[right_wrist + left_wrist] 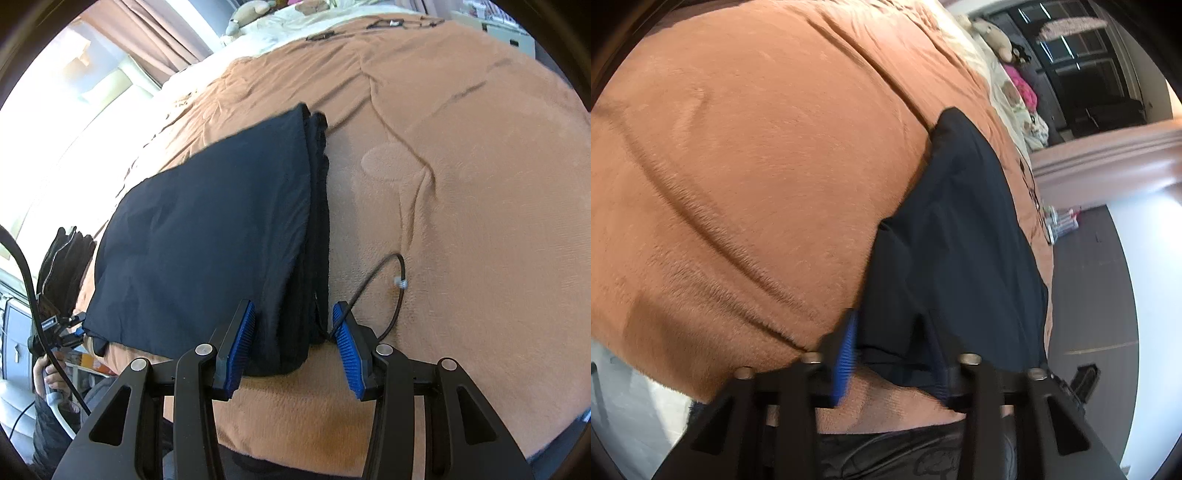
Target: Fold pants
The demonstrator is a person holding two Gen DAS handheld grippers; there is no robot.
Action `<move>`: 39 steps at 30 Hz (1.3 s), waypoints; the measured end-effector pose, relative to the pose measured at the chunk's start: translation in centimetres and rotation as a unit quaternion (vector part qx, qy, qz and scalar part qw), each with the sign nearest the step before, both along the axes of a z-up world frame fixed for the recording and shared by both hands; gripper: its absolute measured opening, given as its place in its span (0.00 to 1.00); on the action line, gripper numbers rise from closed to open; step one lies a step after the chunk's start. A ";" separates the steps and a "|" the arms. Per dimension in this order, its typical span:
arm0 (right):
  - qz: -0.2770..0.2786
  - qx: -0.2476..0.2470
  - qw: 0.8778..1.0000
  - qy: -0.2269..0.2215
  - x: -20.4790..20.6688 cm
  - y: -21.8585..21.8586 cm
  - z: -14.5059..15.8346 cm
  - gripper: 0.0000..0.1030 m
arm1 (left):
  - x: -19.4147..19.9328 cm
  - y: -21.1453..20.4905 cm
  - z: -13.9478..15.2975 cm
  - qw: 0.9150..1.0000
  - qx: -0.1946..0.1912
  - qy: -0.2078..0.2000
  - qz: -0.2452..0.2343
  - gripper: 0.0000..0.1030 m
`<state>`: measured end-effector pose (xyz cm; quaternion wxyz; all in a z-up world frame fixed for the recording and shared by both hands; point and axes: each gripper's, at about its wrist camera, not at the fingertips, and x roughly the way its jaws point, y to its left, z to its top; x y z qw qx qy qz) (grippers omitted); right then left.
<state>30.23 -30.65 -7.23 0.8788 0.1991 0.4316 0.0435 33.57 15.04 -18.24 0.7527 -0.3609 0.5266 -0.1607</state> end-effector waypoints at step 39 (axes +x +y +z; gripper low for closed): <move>0.123 -0.083 0.989 -0.007 6.0 21.5 0.4 0.23 | -1.8 0.0 -1.8 0.995 -0.081 -0.030 0.045 0.06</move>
